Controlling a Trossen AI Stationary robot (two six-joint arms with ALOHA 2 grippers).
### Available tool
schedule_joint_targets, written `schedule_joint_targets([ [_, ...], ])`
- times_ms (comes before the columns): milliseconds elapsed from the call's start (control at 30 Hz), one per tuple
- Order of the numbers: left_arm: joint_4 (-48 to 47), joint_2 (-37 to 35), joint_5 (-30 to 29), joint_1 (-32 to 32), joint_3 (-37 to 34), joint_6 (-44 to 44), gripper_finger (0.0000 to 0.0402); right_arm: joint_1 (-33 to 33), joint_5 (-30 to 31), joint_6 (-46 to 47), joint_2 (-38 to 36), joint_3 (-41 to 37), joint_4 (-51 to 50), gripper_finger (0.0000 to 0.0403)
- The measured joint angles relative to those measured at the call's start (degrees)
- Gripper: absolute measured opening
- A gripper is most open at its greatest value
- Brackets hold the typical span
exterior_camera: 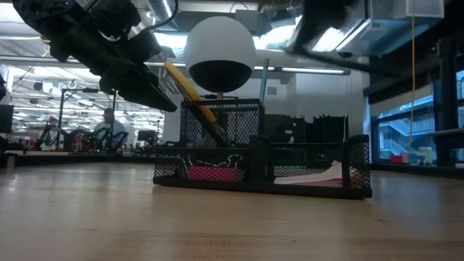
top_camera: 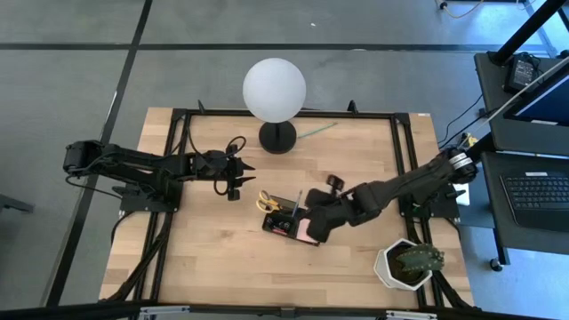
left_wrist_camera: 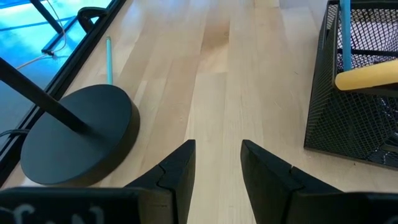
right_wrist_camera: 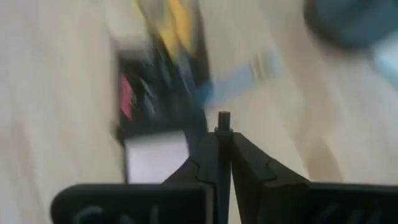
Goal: Pick and place office supplies into organizer
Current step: Put the black pen into the black desk organizer
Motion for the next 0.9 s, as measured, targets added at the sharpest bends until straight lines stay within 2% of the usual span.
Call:
schedule_joint_targets([
  [167, -0.02, 0.00, 0.00, 0.00, 0.00, 0.00, 0.0123, -0.33, 2.82, -16.02, -0.09, 2.03, 19.22, 0.0025],
  [400, -0.06, 0.00, -0.02, 0.00, 0.00, 0.00, 0.0123, -2.99, 2.93, -31.56, 0.32, -4.43, 44.78, 0.0025],
  [600, -0.13, 0.00, -0.02, 0.00, 0.00, 0.00, 0.0123, -5.82, 2.65, -32.51, 0.42, -14.04, 60.82, 0.0025],
  [733, -0.13, 0.00, -0.02, 0.00, 0.00, 0.00, 0.0123, -7.16, -0.26, -31.77, 0.37, -20.05, 72.19, 0.0025],
  [900, -0.13, 0.00, -0.02, 0.00, 0.00, 0.00, 0.0123, -7.87, -1.35, -30.42, 0.37, -25.44, 80.55, 0.0025],
])
